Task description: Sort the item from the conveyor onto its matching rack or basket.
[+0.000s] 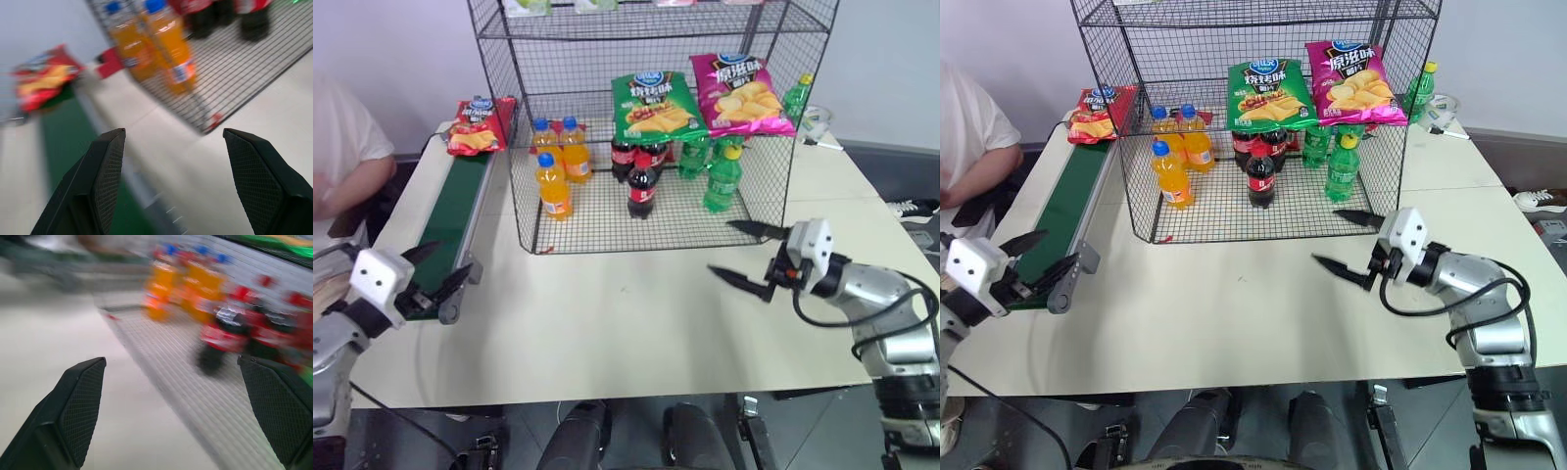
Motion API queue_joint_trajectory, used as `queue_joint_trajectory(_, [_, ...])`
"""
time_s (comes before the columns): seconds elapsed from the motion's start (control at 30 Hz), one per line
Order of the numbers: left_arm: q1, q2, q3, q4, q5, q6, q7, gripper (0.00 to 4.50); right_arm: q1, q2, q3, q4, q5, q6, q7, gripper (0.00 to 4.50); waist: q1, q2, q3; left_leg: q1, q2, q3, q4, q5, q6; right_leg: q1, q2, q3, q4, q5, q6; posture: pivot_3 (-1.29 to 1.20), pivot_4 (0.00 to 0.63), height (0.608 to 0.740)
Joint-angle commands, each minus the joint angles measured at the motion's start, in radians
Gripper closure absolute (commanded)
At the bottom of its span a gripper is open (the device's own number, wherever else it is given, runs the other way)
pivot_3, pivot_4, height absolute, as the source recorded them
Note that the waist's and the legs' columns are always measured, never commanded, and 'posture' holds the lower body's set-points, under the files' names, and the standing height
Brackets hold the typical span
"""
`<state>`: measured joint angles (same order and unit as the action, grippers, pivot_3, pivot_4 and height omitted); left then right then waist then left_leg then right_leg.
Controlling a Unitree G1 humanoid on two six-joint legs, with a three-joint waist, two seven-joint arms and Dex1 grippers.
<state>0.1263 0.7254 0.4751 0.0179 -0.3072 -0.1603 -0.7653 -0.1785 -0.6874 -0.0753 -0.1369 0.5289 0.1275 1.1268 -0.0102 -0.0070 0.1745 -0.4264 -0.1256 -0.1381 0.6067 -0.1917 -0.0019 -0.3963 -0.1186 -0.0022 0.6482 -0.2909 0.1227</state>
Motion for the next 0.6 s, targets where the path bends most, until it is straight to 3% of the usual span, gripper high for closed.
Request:
queue_joint_trajectory(0.03, [0.032,-0.002,0.052,-0.015,0.053,-0.096,0.043,1.17,-0.003,-0.003,0.015,-0.076,0.047,0.055,0.020,0.00,-0.001,0.000,0.000,0.000,0.000,0.000,0.000,0.000,0.000,0.000,0.000,0.000,0.000,0.000,0.000,0.00,0.150,0.740])
queue_joint_trajectory(0.3, [0.125,0.001,0.088,0.038,0.245,-0.367,0.168,1.17,-0.027,0.027,0.074,-0.096,0.063,0.117,0.051,0.00,0.001,0.000,0.000,0.000,0.000,0.001,-0.001,0.000,0.000,-0.001,0.000,0.000,-0.002,-0.001,-0.001,0.00,0.150,0.740])
queue_joint_trajectory(0.4, [0.215,0.022,0.084,0.075,0.388,-0.615,0.196,1.17,-0.035,0.040,0.103,-0.066,0.010,0.082,0.052,0.00,-0.002,-0.001,0.000,0.000,0.001,0.002,-0.002,0.000,0.000,-0.001,0.000,0.001,-0.004,-0.001,-0.001,0.00,0.150,0.740])
queue_joint_trajectory(0.6, [0.306,0.010,0.193,0.160,0.621,-0.764,0.415,1.17,-0.052,0.058,0.103,-0.040,-0.003,0.083,0.046,0.00,0.005,-0.001,-0.001,0.000,0.001,0.004,-0.007,-0.001,0.000,-0.003,0.000,0.002,-0.006,0.000,-0.001,0.00,0.150,0.740])
